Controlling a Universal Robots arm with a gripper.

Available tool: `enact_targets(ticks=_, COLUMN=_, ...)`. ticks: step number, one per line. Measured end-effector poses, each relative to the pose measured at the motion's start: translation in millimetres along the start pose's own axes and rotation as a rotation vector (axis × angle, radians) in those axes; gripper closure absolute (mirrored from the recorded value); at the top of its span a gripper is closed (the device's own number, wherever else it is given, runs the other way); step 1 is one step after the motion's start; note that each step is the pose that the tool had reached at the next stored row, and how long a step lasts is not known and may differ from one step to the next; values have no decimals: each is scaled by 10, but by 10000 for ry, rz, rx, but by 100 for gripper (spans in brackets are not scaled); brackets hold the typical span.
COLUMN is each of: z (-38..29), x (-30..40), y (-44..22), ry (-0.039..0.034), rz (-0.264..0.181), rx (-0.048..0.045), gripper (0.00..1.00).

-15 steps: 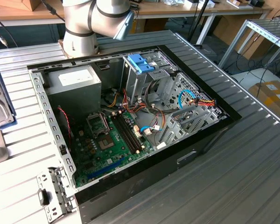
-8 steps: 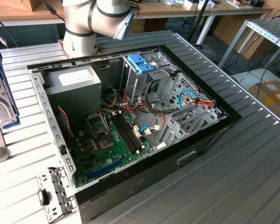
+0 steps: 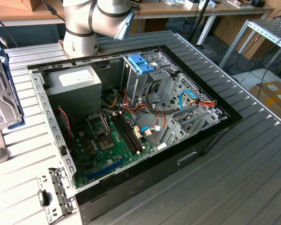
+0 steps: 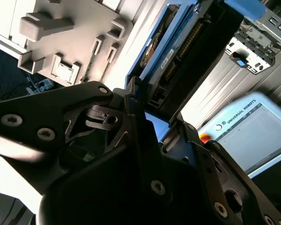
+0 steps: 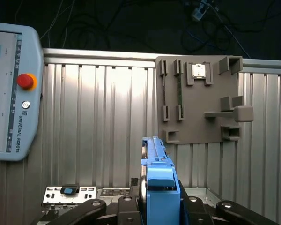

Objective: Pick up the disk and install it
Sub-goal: 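Pick up the disk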

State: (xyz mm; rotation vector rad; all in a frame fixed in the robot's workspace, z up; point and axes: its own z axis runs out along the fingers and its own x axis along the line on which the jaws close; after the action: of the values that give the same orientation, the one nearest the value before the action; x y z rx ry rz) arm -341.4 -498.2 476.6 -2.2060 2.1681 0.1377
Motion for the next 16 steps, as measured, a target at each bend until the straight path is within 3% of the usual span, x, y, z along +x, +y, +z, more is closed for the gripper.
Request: enact_targets(ticks=16, z=-8, x=53, y=-134, ry=-1, rz=0, rx=0, gripper=63)
